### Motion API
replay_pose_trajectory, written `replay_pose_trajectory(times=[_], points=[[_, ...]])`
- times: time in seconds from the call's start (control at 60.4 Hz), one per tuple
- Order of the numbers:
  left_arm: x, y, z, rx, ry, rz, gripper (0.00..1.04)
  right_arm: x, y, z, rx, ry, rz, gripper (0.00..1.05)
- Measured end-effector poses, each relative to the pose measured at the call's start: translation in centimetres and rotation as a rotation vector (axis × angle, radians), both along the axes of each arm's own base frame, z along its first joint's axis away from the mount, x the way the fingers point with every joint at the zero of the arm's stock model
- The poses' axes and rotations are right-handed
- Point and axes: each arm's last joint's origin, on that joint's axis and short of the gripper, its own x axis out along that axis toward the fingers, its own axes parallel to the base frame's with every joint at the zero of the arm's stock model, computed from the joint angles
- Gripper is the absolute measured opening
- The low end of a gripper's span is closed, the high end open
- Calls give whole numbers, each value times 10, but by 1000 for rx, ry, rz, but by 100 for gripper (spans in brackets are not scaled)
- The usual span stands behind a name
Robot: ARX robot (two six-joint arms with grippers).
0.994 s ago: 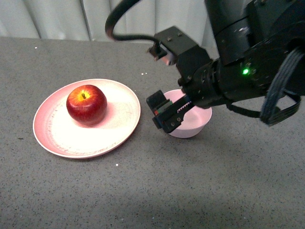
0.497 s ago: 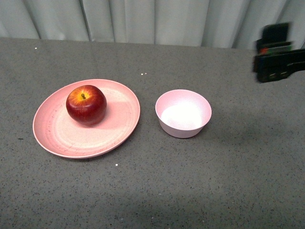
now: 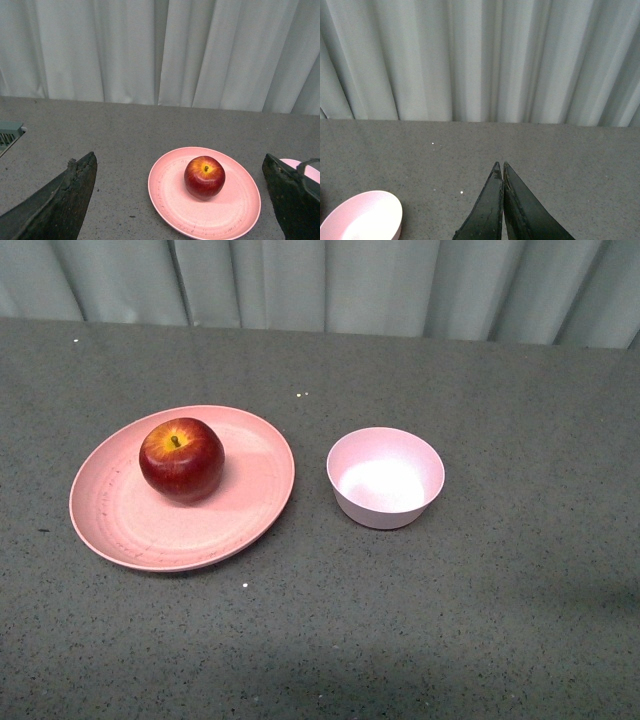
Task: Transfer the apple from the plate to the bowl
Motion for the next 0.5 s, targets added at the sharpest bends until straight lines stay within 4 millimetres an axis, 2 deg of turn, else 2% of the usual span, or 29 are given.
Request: replay_pose_trajectory(times=[0.497], points=[[0, 0, 0, 0, 0, 0, 98, -40, -21, 1, 6, -1, -6, 1]])
